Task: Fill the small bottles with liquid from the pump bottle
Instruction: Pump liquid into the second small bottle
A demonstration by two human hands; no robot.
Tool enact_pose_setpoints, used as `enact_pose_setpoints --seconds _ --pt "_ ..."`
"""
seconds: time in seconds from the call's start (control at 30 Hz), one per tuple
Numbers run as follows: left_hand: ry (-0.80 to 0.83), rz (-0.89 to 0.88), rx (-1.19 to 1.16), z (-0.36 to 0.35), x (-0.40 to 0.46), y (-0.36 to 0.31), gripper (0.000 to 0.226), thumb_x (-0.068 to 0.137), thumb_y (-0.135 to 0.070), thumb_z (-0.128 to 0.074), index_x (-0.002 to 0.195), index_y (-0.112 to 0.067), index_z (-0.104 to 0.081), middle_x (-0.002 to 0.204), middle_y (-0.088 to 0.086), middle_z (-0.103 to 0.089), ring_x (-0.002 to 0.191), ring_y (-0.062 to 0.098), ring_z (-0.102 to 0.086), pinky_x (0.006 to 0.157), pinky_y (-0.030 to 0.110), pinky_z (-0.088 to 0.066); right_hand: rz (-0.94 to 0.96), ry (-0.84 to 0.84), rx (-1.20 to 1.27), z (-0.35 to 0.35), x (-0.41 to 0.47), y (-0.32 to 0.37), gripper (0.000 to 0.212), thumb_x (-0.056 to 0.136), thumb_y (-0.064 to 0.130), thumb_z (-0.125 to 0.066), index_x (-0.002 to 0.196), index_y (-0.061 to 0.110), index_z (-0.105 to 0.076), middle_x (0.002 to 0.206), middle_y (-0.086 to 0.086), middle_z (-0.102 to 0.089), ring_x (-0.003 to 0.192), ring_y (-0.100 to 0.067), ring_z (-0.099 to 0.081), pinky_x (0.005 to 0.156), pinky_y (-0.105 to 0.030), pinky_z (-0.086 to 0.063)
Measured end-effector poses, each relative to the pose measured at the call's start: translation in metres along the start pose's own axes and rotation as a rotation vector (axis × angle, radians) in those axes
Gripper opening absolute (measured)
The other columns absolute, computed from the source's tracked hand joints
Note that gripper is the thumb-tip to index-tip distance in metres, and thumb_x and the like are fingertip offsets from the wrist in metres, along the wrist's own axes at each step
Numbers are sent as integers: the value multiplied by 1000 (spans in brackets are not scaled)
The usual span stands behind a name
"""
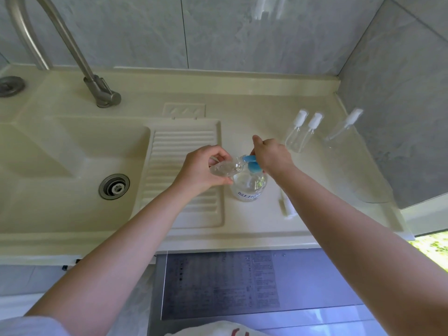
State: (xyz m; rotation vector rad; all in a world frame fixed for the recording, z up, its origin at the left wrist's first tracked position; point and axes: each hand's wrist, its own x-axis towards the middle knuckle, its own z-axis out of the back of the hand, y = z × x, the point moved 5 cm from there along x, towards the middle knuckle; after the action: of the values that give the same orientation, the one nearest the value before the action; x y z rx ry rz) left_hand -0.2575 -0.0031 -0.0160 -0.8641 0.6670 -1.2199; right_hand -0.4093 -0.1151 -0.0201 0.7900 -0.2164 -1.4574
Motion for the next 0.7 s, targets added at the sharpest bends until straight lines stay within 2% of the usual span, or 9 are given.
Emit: enact_pose_setpoints --seconds 0.1,0.17,0.3,0.4,0.5,0.63,0.7 --pt "-17 -15 -2 3 0 -3 49 50 -11 -94 89 -26 -68 93 -11 -69 85 6 -65 71 5 -42 -6 75 56 3 -2 -1 57 98 51 -29 99 10 -68 87 -12 -71 67 -27 -65 85 -34 -51" --pt "-15 -24 5 4 0 -4 49 50 -12 -94 89 -27 -69 94 -12 -69 85 6 -64 73 8 -44 -3 82 72 5 -4 -1 54 97 48 -31 100 10 -69 86 -11 -71 61 -25 -64 84 -33 -51" --pt "-11 -24 -6 4 2 -5 50 49 -11 -94 88 -28 -68 93 -12 -68 84 4 -63 73 7 -43 -4 12 51 5 -4 2 49 95 39 -32 98 9 -70 94 -15 -69 74 -34 -66 84 -36 -54" --pt "5 -22 11 3 2 -4 49 50 -11 -94 88 -28 -68 94 -11 -69 85 4 -63 74 6 -42 11 -40 -22 0 -4 3 50 95 41 -31 95 11 -70 98 -15 -68 88 -37 -62 77 -35 -48" --pt "16 -12 19 2 2 -2 49 50 -12 -94 89 -29 -68 96 -10 -68 86 6 -64 73 6 -43 8 -17 -38 1 -2 2 51 97 44 -32 97 10 -70 98 -15 -68 89 -36 -63 78 -35 -48" --pt "7 -14 16 4 2 -6 50 50 -10 -94 89 -26 -68 93 -11 -68 84 4 -62 70 4 -40 5 96 50 7 -4 3 55 99 48 -30 97 10 -69 80 -8 -69 60 -25 -65 88 -35 -53" --pt "6 -16 10 5 2 -8 50 50 -9 -94 89 -26 -68 94 -10 -68 84 3 -62 69 2 -38 7 103 64 8 -6 2 54 99 47 -31 97 11 -70 75 -6 -68 55 -23 -64 88 -35 -53"
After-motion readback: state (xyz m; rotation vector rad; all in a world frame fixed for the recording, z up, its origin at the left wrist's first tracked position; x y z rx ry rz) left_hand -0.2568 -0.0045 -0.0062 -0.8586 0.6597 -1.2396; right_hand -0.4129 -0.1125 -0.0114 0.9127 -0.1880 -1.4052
